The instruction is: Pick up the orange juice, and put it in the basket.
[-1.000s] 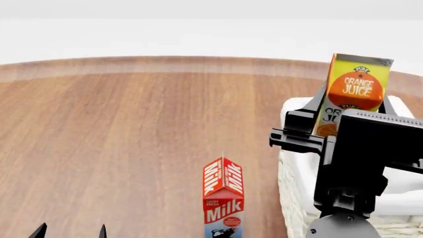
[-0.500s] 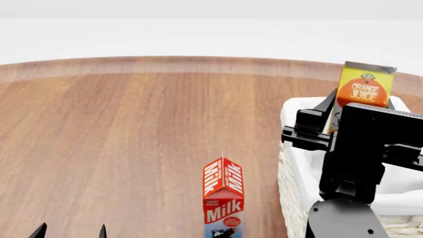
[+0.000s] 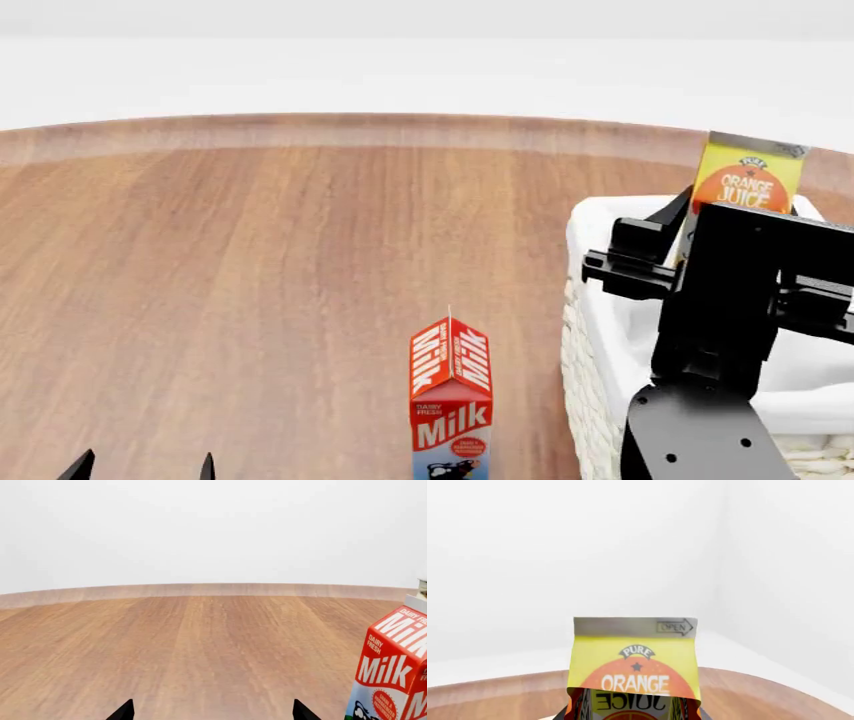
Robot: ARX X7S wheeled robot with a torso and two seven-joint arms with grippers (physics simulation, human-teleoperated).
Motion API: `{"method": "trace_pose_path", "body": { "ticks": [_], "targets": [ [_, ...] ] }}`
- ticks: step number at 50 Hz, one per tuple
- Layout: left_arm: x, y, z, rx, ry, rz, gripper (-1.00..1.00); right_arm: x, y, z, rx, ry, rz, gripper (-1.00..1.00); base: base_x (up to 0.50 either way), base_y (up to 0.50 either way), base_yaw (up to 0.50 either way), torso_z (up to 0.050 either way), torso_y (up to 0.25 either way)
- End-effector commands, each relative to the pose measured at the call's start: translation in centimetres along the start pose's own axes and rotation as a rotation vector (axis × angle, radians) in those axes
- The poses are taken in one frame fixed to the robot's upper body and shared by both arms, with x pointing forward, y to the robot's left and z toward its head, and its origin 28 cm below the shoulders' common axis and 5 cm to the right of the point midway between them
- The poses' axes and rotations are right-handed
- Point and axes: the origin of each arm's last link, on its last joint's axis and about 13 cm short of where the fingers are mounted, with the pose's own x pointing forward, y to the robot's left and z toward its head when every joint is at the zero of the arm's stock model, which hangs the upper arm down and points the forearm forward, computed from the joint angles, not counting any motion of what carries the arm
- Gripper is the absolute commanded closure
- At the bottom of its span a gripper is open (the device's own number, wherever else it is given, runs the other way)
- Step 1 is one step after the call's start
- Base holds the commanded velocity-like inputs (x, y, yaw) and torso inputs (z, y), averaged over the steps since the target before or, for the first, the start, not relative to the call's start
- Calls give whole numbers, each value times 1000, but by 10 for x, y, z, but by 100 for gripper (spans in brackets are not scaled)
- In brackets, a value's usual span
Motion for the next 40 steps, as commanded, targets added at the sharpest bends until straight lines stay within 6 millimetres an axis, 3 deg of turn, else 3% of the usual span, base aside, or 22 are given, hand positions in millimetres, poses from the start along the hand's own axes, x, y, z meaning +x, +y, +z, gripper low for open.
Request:
{"method": "trace_pose_path", "body": {
  "ticks": [1, 40],
  "targets": [
    [0, 0, 0, 0, 0, 0, -100, 8, 2, 2, -35, -22, -13, 100, 0, 0, 0, 0, 0],
    [0, 0, 0, 0, 0, 0, -100, 15, 7, -18, -73, 25, -37, 100, 0, 0, 0, 0, 1]
  ]
}}
